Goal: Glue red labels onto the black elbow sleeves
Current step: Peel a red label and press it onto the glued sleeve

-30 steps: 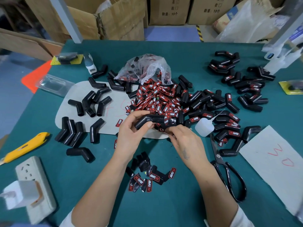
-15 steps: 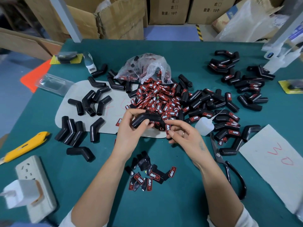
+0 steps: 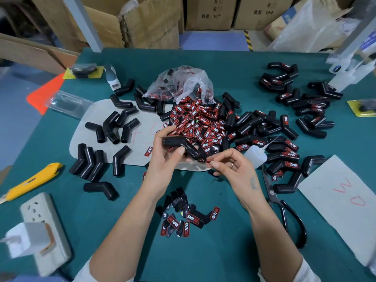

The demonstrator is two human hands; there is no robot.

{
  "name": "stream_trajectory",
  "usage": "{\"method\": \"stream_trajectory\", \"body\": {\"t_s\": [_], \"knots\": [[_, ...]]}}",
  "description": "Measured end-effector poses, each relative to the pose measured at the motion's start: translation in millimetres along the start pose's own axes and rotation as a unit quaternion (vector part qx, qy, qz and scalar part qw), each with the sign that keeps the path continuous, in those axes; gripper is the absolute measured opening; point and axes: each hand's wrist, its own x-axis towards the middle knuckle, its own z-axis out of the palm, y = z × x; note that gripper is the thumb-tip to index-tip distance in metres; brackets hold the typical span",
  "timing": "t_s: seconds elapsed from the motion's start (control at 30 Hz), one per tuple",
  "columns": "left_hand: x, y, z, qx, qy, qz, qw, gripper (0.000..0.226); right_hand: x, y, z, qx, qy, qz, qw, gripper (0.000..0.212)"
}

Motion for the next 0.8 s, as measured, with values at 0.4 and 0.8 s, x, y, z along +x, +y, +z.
{"method": "stream_trajectory", "body": {"t_s": [0.4, 0.8], "knots": [[-4.5, 5.9, 6.4, -0.122, -0.099, -0.011, 0.988, 0.058, -2.8, 1.0, -4.1, -0.055, 0.009, -0.052, 0.997, 0.021], [-12.3, 18.3, 6.1, -0.180, -0.228, -0.028, 0.957, 0.063, 1.8, 22.7, 1.7, -0.518, -0.031, -0.110, 0.848, 0.042]]}}
